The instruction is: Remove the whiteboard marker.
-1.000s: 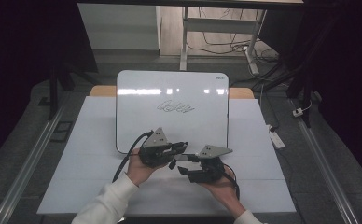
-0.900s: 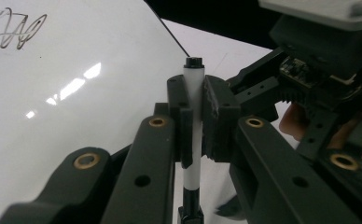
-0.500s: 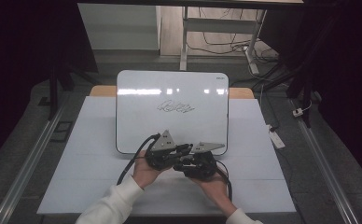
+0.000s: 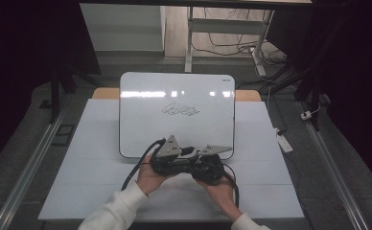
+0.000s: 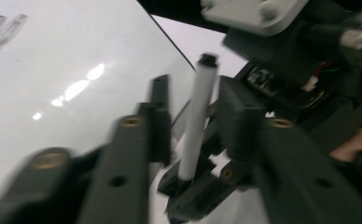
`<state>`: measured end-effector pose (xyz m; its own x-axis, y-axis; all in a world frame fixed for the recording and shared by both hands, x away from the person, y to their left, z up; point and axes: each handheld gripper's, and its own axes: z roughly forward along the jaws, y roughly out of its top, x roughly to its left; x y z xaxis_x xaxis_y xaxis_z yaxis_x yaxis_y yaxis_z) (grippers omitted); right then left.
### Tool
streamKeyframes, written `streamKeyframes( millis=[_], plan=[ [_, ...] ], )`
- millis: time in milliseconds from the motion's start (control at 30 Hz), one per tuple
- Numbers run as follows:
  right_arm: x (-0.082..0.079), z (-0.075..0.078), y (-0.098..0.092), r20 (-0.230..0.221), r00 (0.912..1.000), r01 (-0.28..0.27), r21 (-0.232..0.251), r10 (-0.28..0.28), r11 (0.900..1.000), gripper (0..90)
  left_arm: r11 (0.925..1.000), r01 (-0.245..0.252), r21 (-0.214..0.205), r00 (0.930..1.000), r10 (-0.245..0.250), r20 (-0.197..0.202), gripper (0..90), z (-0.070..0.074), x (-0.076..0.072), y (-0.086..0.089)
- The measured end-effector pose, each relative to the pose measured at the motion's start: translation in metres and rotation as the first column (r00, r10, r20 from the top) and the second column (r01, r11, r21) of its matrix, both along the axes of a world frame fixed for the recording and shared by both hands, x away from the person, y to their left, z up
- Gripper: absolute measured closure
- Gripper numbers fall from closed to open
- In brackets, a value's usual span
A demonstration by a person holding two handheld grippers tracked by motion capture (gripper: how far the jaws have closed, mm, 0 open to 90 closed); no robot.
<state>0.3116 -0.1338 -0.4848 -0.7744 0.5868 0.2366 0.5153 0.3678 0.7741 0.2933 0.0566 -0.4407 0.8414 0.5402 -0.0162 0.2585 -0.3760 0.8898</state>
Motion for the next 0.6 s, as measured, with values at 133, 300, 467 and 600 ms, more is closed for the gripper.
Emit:
streamKeyframes(
  millis=[133, 300, 467, 600],
  plan=[
    [0.000, 0.005, -0.008, 0.058, 0.9982, 0.014, 0.016, -0.015, 0.9998, 77.0, 0.9986, -0.052, -0.002, 0.9984, 0.052, -0.021, 46.9, 0.003, -0.006, 0.028],
    [0.002, 0.008, -0.017, 0.094, 0.9948, 0.035, 0.032, -0.037, 0.9989, 77.1, 0.9930, -0.113, 0.036, 0.9903, 0.115, -0.078, 37.8, -0.003, -0.014, 0.064],
    [0.004, 0.015, -0.027, 0.161, 0.9857, 0.041, 0.063, -0.050, 0.9972, 77.1, 0.9828, -0.181, 0.035, 0.9723, 0.184, -0.144, 32.2, -0.017, -0.029, 0.107],
    [0.003, 0.021, -0.034, 0.207, 0.9757, 0.053, 0.084, -0.070, 0.9951, 77.0, 0.9745, -0.218, 0.053, 0.9571, 0.224, -0.183, 30.3, -0.030, -0.043, 0.136]
  ],
)
